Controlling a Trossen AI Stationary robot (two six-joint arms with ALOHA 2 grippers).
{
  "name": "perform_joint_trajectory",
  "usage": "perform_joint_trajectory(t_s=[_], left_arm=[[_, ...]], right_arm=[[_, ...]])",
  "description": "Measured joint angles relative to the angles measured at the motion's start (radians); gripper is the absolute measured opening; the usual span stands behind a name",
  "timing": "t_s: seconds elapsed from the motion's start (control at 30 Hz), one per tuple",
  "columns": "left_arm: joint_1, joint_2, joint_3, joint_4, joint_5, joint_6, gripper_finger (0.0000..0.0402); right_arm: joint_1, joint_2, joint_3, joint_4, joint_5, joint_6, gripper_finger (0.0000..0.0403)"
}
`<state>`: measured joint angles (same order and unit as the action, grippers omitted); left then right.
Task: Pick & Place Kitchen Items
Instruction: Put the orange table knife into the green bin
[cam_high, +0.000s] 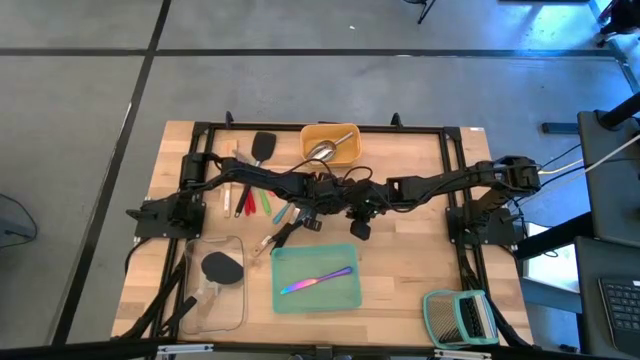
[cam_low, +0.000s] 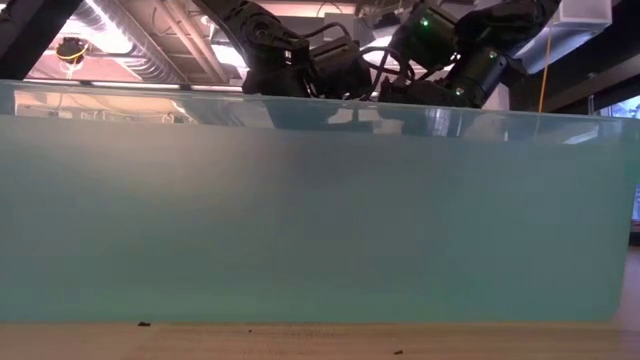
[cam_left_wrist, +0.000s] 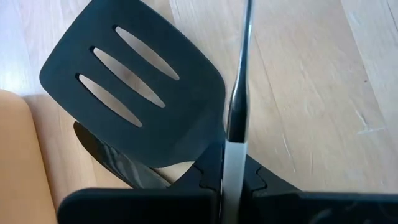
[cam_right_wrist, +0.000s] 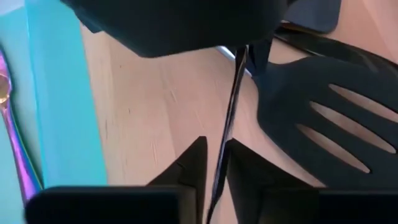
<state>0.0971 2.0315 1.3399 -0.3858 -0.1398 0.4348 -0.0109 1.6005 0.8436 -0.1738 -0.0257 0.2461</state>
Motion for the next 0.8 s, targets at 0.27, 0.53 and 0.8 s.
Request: perform_joint_trajectory(t_s=[0.27, 0.53, 0.8], left_arm=[[0.000, 0.000, 0.000, 0.000, 0.000, -0.001, 0.0001], [0.001, 0.000, 0.000, 0.000, 0.000, -0.002, 0.0001], [0.001, 0.001, 0.000, 0.003, 0.000, -0.013, 0.0002]], right_arm=[[0.005, 0.000, -0.001, 0.017, 0.000, -0.015, 0.0089], [0.005, 0.000, -0.002, 0.026, 0.071, 0.008, 0.0083], [0.005, 0.000, -0.002, -0.018, 0.081, 0.008, 0.0017]])
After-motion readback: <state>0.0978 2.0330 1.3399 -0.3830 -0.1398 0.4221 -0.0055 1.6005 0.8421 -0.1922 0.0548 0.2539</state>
